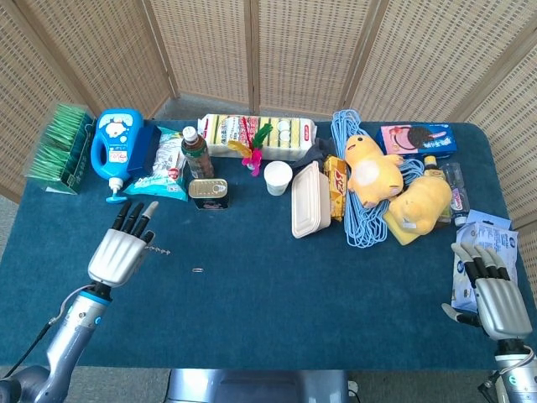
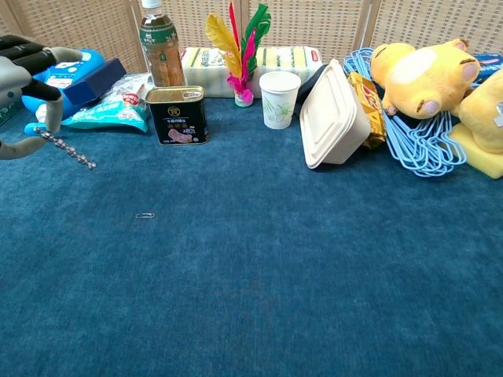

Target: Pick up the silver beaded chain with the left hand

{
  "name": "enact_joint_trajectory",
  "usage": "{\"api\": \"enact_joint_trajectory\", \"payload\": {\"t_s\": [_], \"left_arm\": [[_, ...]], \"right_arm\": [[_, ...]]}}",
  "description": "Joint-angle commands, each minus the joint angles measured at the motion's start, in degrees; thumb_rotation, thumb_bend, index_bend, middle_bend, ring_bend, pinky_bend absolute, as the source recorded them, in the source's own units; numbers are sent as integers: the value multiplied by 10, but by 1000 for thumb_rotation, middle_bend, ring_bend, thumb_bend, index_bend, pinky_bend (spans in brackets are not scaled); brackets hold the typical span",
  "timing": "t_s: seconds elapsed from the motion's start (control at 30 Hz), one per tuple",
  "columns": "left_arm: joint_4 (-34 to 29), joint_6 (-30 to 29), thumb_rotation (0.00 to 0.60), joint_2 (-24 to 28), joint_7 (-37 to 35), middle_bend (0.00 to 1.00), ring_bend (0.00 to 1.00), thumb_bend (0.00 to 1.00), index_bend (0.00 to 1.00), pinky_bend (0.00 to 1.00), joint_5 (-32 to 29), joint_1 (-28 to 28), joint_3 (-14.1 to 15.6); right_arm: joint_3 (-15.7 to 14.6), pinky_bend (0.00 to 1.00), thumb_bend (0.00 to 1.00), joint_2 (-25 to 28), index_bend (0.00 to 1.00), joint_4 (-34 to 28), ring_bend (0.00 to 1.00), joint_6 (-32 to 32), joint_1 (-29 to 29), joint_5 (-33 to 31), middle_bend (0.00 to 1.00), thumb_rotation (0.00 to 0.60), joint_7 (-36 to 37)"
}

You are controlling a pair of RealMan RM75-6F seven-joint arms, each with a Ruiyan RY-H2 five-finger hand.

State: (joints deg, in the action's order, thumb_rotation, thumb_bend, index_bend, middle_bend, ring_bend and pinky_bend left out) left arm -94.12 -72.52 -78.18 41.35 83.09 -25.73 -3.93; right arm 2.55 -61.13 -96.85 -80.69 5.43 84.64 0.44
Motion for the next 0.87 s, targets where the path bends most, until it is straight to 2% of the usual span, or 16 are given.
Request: {"api": "enact_joint_trajectory", "payload": {"t_s": [0.03, 0.43, 0.87], "left_arm": [[-28, 28, 600, 3, 66, 0, 0, 707, 524, 0, 5, -20, 6], [-49, 52, 600, -32, 158, 0, 0, 707, 524, 0, -16, -41, 9], [-70, 49, 600, -14, 205, 0, 0, 707, 524, 0, -19, -47, 16]], "right_arm": [[0, 0, 0, 1, 0, 0, 0, -1, 0, 0, 0, 600, 0], [3, 0, 0, 6, 0, -2, 0, -4, -2, -1, 0, 600, 9], [3, 0, 0, 9, 0, -4, 0, -6, -3, -1, 0, 600, 13]]}}
